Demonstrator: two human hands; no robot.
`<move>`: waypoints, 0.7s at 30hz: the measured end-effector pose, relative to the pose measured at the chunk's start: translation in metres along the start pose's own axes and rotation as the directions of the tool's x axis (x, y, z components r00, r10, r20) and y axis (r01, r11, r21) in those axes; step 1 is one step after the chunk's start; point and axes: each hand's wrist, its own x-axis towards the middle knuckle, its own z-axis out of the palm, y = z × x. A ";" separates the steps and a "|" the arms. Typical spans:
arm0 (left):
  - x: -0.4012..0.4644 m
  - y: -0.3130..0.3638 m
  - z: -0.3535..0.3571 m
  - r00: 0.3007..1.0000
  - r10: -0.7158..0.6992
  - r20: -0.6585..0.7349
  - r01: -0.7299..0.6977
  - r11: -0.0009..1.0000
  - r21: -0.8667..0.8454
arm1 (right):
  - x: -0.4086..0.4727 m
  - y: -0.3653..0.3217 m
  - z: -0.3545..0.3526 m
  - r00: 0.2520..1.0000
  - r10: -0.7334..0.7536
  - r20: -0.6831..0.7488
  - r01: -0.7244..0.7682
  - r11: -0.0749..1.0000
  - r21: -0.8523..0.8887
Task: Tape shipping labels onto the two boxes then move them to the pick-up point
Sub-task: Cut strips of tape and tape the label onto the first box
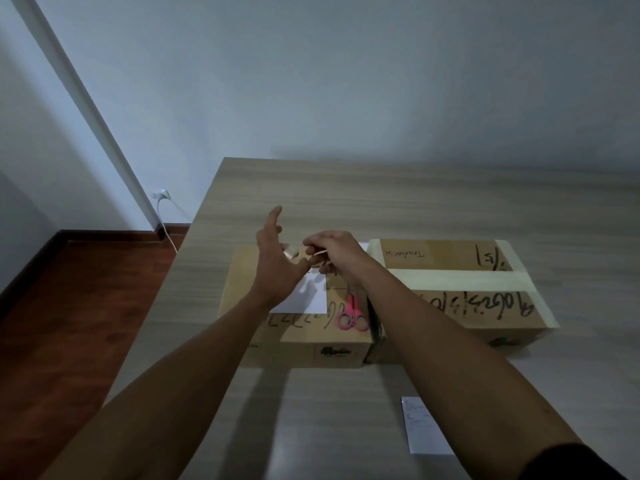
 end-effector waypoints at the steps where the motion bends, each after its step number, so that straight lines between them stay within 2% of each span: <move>1: -0.004 0.002 -0.001 1.000 0.014 -0.003 -0.014 1.000 -0.006 | -0.006 -0.001 0.002 1.000 0.009 0.025 -0.010 1.000 0.013; 5: -0.017 0.001 -0.005 0.998 0.065 0.009 -0.065 0.998 0.017 | -0.028 0.000 0.008 0.995 0.037 0.095 -0.038 0.999 0.015; 12: -0.039 0.004 -0.021 0.987 0.129 0.097 -0.136 0.988 0.073 | -0.050 0.007 0.017 0.994 0.013 0.111 -0.015 1.000 0.013; 21: -0.057 0.004 -0.033 0.981 0.119 0.151 -0.132 0.988 0.079 | -0.069 0.012 0.021 0.991 -0.055 0.122 0.065 0.994 -0.084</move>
